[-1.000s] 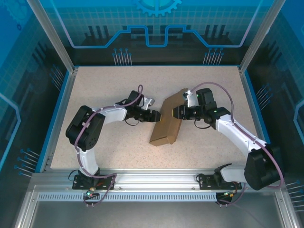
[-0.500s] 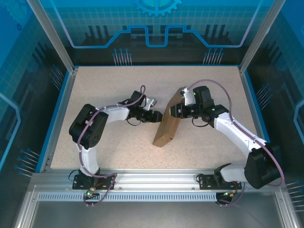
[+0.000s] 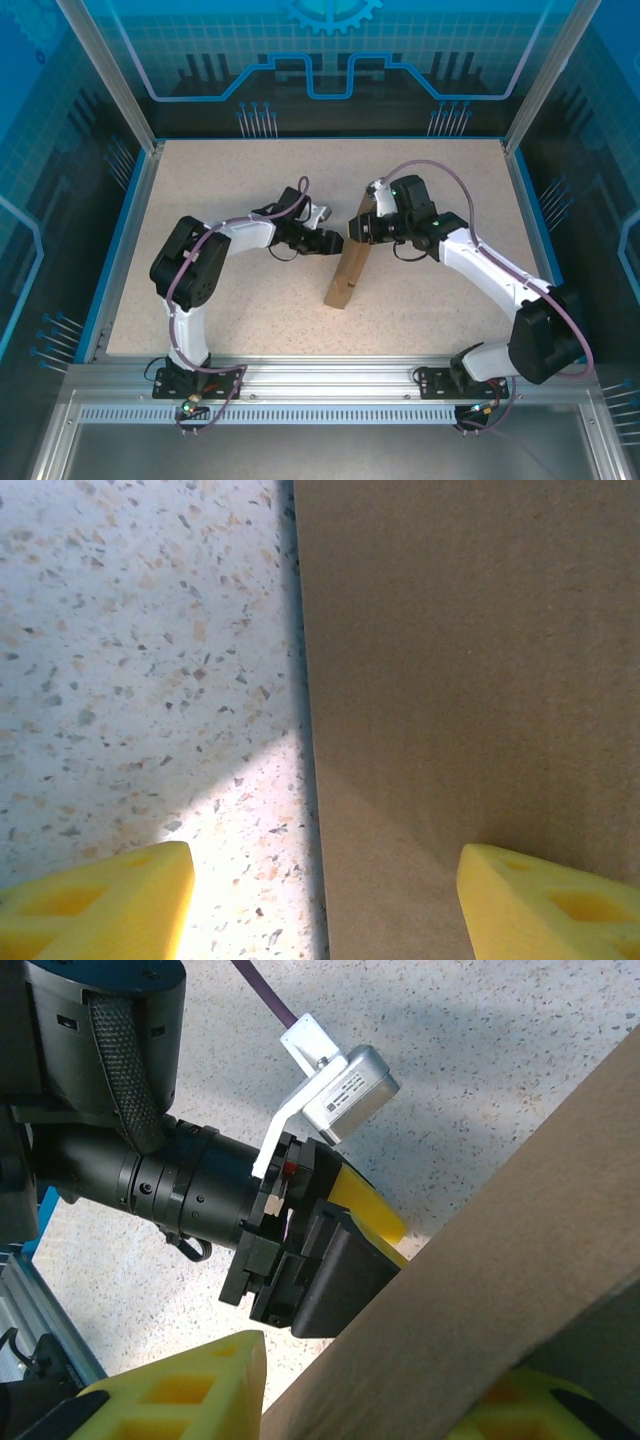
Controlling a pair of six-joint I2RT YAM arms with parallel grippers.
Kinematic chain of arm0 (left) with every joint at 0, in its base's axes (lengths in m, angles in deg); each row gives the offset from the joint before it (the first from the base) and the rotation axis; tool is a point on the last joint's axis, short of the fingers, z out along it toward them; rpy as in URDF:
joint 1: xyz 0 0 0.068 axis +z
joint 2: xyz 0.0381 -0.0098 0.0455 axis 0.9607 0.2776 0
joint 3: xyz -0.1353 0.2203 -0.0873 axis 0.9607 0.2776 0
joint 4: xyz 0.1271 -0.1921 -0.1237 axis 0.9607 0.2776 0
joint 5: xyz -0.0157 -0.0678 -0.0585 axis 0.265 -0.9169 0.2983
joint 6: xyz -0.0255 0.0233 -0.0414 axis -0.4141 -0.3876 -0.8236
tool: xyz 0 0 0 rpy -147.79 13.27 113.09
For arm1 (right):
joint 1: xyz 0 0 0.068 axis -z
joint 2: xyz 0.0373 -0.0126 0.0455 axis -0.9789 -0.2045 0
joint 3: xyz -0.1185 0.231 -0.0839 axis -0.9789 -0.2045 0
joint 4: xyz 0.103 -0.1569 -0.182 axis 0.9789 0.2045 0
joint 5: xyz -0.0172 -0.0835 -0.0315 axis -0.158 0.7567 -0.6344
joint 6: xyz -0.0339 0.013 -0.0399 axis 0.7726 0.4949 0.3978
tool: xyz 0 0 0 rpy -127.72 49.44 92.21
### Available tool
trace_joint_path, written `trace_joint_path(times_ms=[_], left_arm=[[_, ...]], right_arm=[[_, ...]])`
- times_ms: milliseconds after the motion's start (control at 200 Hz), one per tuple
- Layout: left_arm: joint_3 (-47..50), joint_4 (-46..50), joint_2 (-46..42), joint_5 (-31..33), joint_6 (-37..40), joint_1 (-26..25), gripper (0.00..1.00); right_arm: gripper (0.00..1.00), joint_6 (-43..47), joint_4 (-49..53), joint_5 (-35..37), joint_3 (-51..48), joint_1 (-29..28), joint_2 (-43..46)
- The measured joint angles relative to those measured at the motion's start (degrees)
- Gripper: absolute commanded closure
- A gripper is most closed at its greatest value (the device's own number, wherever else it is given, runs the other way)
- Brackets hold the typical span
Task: Fold the paper box
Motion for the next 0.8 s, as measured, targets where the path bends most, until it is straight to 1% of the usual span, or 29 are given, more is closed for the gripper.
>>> trace_joint_path(times_ms=[285, 460, 640, 730, 800], left_arm=[[-1.68, 2.16, -0.17, 3.74, 1.25, 0.02, 0.26], [-1.46, 3.1, -3.69, 7.78, 1.42, 0.17, 0.25], [2.73, 2.73, -14.56, 14.64, 1.4, 0.96, 0.23], [7.72, 0.96, -22.12, 17.73, 1.09, 1.33, 0.22], [13.53, -1.38, -29.53, 19.12, -0.2, 1.16, 0.21]], right_arm=[[0.65, -1.53, -0.37, 2.82, 1.25, -1.38, -1.49], [0.66, -2.8, -1.49, 3.39, 1.29, -2.01, -1.95], [0.66, -3.52, -2.32, 3.98, 1.33, -2.45, -2.21], [0.65, -3.89, -2.51, 4.26, 1.33, -2.56, -2.29], [0.65, -4.11, -2.69, 4.48, 1.33, -2.78, -2.29]])
